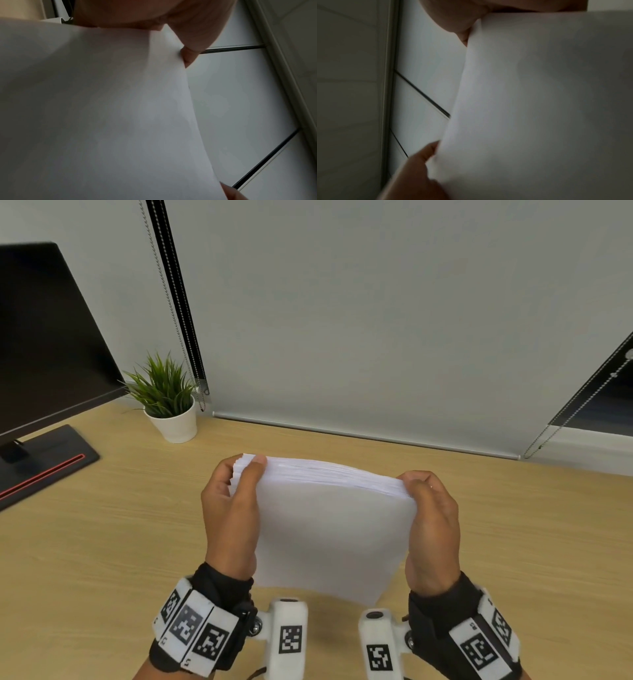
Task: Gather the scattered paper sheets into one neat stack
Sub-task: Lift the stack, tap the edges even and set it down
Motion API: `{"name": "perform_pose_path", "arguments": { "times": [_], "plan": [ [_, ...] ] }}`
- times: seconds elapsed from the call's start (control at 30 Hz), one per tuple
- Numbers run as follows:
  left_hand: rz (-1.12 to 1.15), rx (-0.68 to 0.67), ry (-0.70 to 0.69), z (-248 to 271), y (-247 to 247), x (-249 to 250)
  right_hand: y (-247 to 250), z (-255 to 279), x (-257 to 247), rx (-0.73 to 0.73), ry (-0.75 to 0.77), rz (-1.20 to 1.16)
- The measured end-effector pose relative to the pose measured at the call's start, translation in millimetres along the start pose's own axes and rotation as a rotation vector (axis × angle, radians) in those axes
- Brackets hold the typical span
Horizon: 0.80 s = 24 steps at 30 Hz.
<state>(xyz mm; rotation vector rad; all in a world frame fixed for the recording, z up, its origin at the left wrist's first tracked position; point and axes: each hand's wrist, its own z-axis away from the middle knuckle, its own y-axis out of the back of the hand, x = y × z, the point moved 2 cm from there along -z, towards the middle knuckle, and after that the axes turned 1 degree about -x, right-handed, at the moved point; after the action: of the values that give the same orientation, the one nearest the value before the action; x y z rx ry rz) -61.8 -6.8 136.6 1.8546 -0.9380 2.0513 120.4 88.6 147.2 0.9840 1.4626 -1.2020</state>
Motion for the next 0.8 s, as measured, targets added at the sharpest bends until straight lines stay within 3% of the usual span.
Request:
{"name": "perform_pose_path", "arguments": {
  "times": [0.53,0.8],
  "plan": [
    [-0.006,0.082,0.071,-2.6,-1.0,1.8,-5.1,-0.8,1.0,0.018,-0.032,-0.027],
    [-0.045,-0.072,-0.007,-4.6,1.4,1.9,-6.3,-1.1,-0.9,-0.022,-0.030,-0.065]
  ]
}}
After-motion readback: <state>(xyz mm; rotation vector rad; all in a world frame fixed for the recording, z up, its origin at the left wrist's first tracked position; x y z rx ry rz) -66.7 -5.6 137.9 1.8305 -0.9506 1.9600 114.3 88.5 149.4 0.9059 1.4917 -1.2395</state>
